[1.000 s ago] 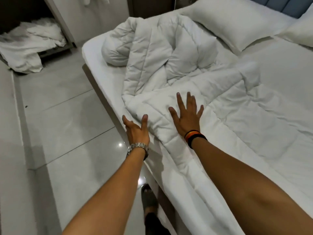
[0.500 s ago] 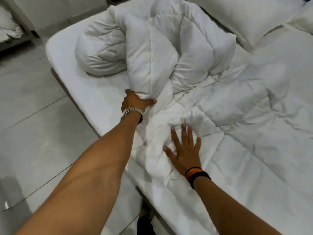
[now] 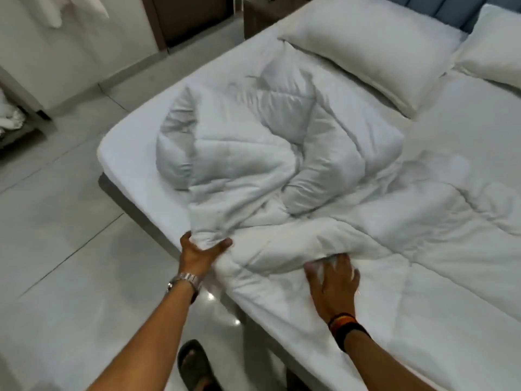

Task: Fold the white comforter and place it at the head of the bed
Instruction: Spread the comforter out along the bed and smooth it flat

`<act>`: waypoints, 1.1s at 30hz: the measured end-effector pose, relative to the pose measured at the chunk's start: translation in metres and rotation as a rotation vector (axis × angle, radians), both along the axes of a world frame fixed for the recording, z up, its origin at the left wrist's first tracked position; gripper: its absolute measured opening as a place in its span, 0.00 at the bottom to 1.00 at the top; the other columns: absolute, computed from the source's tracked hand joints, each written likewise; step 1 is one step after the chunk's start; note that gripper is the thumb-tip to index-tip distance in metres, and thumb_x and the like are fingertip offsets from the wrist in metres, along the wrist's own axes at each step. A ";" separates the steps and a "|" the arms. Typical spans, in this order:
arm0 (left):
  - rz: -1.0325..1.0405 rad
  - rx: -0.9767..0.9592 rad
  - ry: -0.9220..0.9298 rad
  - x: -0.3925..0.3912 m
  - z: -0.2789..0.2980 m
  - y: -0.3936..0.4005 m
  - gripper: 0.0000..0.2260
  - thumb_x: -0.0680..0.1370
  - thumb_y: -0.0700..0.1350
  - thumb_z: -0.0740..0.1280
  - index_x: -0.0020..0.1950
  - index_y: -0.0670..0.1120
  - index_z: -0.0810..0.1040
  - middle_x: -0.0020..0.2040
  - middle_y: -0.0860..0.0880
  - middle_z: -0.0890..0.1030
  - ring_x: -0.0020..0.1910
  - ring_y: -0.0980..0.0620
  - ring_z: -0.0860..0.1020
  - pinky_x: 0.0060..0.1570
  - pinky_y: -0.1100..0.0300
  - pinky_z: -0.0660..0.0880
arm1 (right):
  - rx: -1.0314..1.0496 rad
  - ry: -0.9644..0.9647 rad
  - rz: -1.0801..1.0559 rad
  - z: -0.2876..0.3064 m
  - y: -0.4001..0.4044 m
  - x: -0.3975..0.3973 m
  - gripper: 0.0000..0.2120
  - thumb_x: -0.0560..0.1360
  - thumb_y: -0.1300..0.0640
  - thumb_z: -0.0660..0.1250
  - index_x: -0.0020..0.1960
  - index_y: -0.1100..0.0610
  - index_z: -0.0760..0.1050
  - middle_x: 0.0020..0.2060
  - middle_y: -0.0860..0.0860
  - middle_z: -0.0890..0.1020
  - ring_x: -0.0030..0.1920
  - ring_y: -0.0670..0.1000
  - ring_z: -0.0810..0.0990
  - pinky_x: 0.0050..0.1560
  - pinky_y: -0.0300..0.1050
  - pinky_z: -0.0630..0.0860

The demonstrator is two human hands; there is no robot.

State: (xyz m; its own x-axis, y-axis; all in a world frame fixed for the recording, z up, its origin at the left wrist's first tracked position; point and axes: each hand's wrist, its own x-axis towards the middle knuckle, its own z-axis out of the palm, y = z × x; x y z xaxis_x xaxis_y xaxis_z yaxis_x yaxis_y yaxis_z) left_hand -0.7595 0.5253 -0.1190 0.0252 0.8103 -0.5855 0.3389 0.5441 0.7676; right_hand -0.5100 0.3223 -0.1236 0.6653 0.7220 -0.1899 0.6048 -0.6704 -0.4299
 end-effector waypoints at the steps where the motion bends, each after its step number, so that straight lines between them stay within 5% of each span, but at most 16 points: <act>1: 0.006 -0.039 -0.013 -0.009 0.005 0.013 0.67 0.49 0.76 0.79 0.81 0.50 0.60 0.63 0.54 0.76 0.59 0.50 0.78 0.59 0.56 0.74 | 0.139 -0.063 -0.079 0.013 0.022 -0.008 0.33 0.82 0.32 0.52 0.65 0.57 0.79 0.72 0.61 0.73 0.77 0.63 0.66 0.76 0.71 0.56; 3: 0.106 -0.050 -0.049 -0.025 0.022 0.054 0.65 0.53 0.84 0.67 0.82 0.51 0.58 0.62 0.50 0.80 0.57 0.48 0.80 0.59 0.51 0.77 | 0.376 -0.190 -0.200 0.041 0.077 -0.026 0.25 0.82 0.40 0.57 0.57 0.60 0.81 0.63 0.61 0.79 0.68 0.66 0.75 0.69 0.71 0.66; 5: 0.222 -0.031 -0.089 -0.035 0.037 0.104 0.60 0.58 0.86 0.56 0.82 0.50 0.62 0.71 0.40 0.77 0.65 0.39 0.79 0.67 0.38 0.75 | 0.537 -0.208 -0.236 0.065 0.136 -0.042 0.21 0.82 0.45 0.61 0.59 0.62 0.80 0.65 0.63 0.78 0.68 0.65 0.75 0.71 0.67 0.66; 7: 0.257 -0.082 -0.105 -0.037 0.053 0.159 0.57 0.63 0.85 0.50 0.83 0.50 0.60 0.77 0.39 0.72 0.70 0.36 0.75 0.70 0.35 0.72 | 0.623 -0.097 -0.184 0.085 0.199 -0.056 0.24 0.83 0.43 0.63 0.68 0.60 0.77 0.73 0.62 0.71 0.75 0.63 0.68 0.77 0.60 0.62; 10: 0.306 -0.308 -0.260 -0.024 0.064 0.228 0.57 0.66 0.85 0.46 0.85 0.49 0.58 0.77 0.39 0.71 0.70 0.34 0.75 0.65 0.33 0.75 | 0.525 0.022 -0.062 0.095 0.283 -0.068 0.34 0.82 0.36 0.61 0.82 0.51 0.62 0.84 0.58 0.55 0.83 0.58 0.52 0.80 0.65 0.49; 15: 0.241 -0.440 -0.302 0.029 0.049 0.319 0.59 0.62 0.87 0.52 0.86 0.57 0.52 0.84 0.46 0.59 0.79 0.33 0.63 0.72 0.28 0.63 | 0.312 0.033 -0.017 0.066 0.373 -0.049 0.42 0.76 0.22 0.48 0.84 0.38 0.44 0.85 0.49 0.45 0.84 0.55 0.40 0.76 0.75 0.35; 19: 0.135 -0.362 -0.334 0.083 0.036 0.362 0.66 0.51 0.86 0.60 0.82 0.49 0.65 0.77 0.45 0.73 0.71 0.38 0.75 0.70 0.38 0.73 | 0.138 -0.022 0.008 0.018 0.389 -0.059 0.45 0.72 0.18 0.41 0.83 0.36 0.38 0.85 0.47 0.44 0.84 0.55 0.40 0.74 0.78 0.39; 22: 0.253 -0.311 -0.354 0.097 0.031 0.383 0.50 0.54 0.79 0.73 0.65 0.47 0.76 0.57 0.49 0.81 0.49 0.46 0.81 0.54 0.53 0.78 | 0.149 0.008 -0.034 -0.006 0.392 -0.077 0.44 0.74 0.19 0.43 0.82 0.36 0.32 0.85 0.46 0.41 0.84 0.53 0.37 0.75 0.78 0.41; 25: 0.395 -0.281 -0.387 0.093 0.033 0.416 0.37 0.65 0.65 0.81 0.65 0.43 0.78 0.62 0.45 0.82 0.55 0.43 0.83 0.62 0.48 0.79 | 0.163 0.005 -0.068 -0.001 0.413 -0.073 0.42 0.75 0.20 0.43 0.81 0.34 0.32 0.85 0.45 0.40 0.84 0.52 0.37 0.74 0.78 0.40; 30: 0.413 0.024 -0.722 0.035 0.112 0.528 0.26 0.79 0.57 0.72 0.67 0.39 0.79 0.64 0.40 0.84 0.62 0.39 0.83 0.61 0.42 0.81 | 0.279 -0.048 -0.007 0.035 0.484 -0.092 0.39 0.78 0.24 0.46 0.84 0.37 0.39 0.84 0.42 0.40 0.84 0.52 0.37 0.74 0.77 0.37; 33: 0.226 0.184 -0.942 -0.042 0.149 0.588 0.30 0.84 0.62 0.59 0.75 0.41 0.75 0.71 0.40 0.79 0.71 0.40 0.78 0.73 0.42 0.71 | 0.295 -0.040 0.045 0.039 0.525 -0.133 0.36 0.81 0.27 0.46 0.84 0.37 0.39 0.84 0.40 0.42 0.84 0.53 0.40 0.74 0.75 0.38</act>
